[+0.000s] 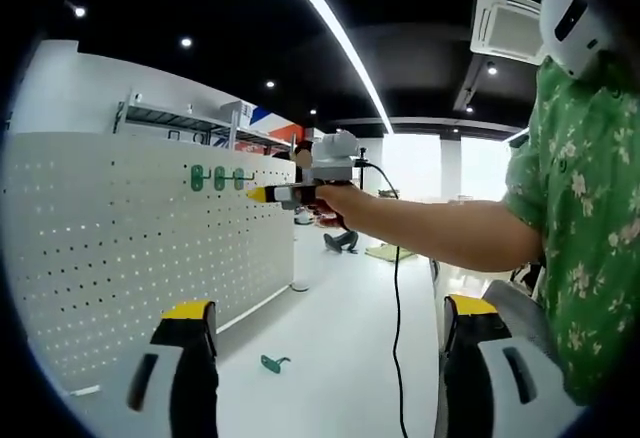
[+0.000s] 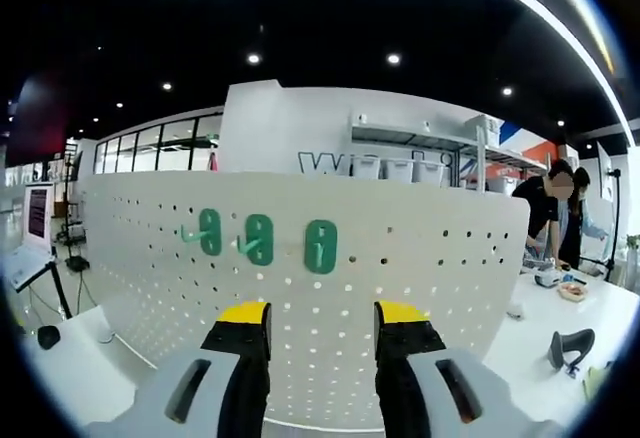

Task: Insert the hook assembly into the mounting plate slot until the hook locks in place.

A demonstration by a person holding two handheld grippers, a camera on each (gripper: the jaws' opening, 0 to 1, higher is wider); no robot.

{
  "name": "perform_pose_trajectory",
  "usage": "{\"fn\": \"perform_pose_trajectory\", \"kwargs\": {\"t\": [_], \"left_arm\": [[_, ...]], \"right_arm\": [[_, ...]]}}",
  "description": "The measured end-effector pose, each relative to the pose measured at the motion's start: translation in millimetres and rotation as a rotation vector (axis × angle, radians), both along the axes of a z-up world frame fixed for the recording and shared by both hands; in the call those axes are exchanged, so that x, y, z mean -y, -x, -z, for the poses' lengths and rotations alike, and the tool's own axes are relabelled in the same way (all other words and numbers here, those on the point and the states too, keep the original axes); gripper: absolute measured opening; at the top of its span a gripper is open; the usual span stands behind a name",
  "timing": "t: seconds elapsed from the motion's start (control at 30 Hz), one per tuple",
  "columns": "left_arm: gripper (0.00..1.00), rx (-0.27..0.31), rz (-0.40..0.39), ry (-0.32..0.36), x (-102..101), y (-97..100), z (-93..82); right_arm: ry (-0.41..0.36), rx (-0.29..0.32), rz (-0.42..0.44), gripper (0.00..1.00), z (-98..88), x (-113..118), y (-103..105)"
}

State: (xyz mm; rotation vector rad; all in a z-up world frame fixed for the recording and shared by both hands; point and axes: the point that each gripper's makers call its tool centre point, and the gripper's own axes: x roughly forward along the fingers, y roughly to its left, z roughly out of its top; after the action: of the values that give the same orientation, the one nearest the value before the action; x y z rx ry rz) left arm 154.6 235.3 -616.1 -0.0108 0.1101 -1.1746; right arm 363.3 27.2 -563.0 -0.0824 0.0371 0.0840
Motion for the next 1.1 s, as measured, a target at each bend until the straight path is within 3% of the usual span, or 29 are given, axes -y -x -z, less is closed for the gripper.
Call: {"fn": "perform_pose_trajectory", "kwargs": {"t": [0.4,0.73,1.1], "left_arm": [[0.97,-0.009,-0.009,-0.009,1,1.3,1.2],[0.97,-0.017,-0.043,-0.026,-11,-1.1,10.1],[0.97,-0.026,-0.071,-0.03,-19,7.1,15.4]], "right_arm": [[-0.009,-0.06,-0.078,0.41,34.8,-12,48],[0.028,-0.109,-0.165,0.42,57.4,-29,103],[-0.005,-0.187,-0.221,0.42,89.9,-48,164]]}}
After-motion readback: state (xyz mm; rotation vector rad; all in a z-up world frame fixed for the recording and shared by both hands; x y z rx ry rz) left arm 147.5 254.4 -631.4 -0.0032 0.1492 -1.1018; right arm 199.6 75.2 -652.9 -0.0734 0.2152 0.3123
